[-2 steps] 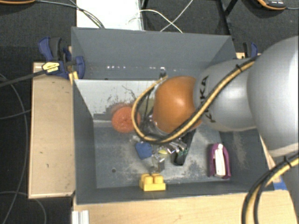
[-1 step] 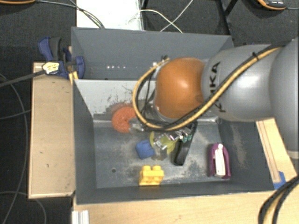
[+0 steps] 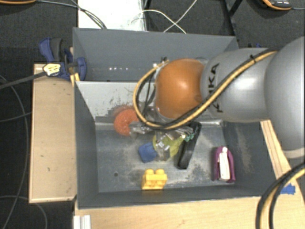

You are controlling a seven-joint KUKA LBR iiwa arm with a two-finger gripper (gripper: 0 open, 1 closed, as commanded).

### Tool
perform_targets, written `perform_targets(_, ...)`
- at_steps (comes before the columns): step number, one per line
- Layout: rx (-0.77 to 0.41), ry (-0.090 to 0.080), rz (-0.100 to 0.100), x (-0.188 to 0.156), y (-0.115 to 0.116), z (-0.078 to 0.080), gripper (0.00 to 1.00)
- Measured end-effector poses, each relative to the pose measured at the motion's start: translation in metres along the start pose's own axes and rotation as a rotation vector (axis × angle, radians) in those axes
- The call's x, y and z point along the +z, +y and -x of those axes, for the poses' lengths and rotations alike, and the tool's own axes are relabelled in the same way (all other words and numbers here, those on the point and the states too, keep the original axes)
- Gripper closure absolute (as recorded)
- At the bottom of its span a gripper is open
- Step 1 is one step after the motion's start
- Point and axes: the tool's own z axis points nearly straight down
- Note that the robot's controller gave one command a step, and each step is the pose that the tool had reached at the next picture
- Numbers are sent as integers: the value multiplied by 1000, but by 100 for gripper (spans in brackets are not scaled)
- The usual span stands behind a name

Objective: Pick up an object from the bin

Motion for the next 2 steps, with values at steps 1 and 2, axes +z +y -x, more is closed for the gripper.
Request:
perform_targets(1, -13, -12, -7, 30, -3, -22, 0)
perform_targets(2, -63, -8, -3, 29, -6, -19, 100)
